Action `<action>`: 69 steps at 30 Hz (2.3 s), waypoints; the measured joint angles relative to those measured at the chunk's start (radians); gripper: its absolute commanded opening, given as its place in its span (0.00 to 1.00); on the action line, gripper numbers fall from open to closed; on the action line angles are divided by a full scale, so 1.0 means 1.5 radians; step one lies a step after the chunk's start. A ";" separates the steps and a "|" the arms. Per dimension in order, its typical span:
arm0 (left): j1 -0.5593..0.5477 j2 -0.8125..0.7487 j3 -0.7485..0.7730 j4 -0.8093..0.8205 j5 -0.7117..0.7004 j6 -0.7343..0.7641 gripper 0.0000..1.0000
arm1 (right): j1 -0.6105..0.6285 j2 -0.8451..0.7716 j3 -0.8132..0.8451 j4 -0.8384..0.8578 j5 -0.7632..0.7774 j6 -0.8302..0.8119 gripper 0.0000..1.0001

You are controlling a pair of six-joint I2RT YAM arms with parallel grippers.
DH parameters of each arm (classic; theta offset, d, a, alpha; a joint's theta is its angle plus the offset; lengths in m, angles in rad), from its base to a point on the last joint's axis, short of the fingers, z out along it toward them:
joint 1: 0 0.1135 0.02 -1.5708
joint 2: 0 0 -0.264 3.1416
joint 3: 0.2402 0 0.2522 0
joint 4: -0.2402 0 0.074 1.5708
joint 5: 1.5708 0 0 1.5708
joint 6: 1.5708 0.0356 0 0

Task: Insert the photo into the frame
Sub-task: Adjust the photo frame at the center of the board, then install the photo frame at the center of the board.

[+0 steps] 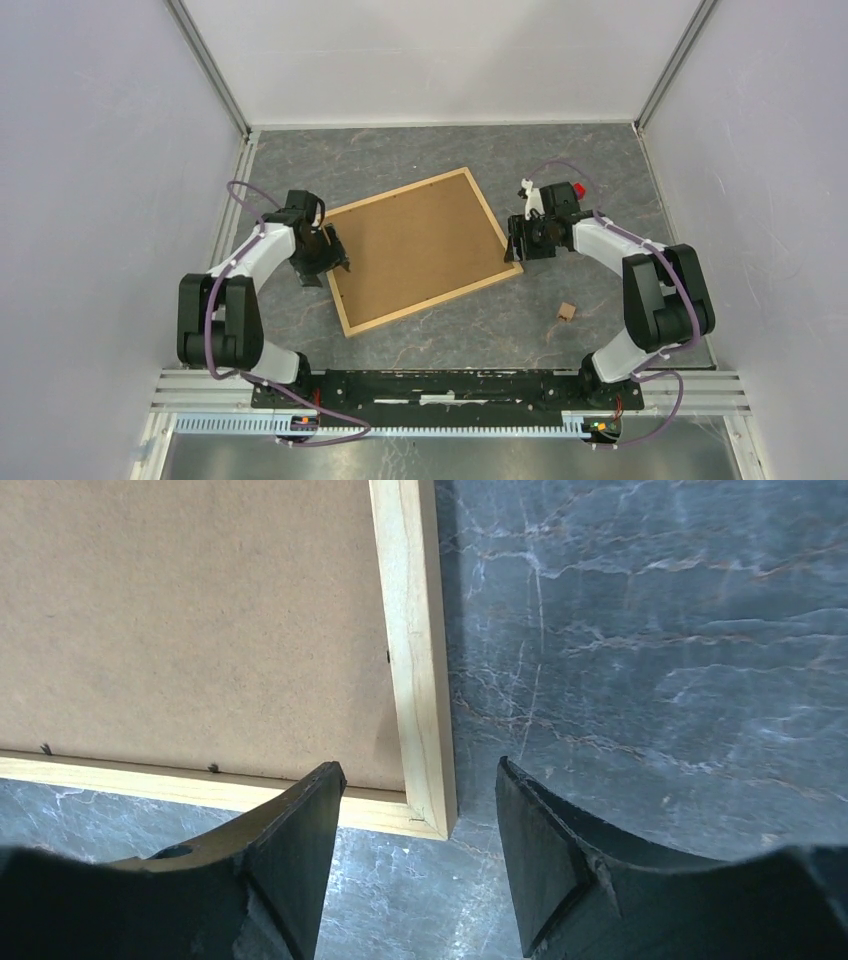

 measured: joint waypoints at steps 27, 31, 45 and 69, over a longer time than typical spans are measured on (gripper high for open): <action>-0.006 0.163 0.074 -0.039 0.032 0.110 0.13 | 0.034 -0.102 -0.041 -0.075 0.130 -0.034 0.51; -0.007 0.163 0.074 -0.039 0.031 0.113 0.09 | 0.031 -0.083 0.007 -0.070 0.127 -0.053 0.42; -0.007 0.161 0.074 -0.039 0.031 0.117 0.02 | 0.032 0.012 0.024 -0.084 0.076 -0.070 0.35; -0.016 0.159 0.074 -0.039 0.019 0.117 0.02 | 0.032 0.045 0.041 -0.074 0.055 -0.062 0.33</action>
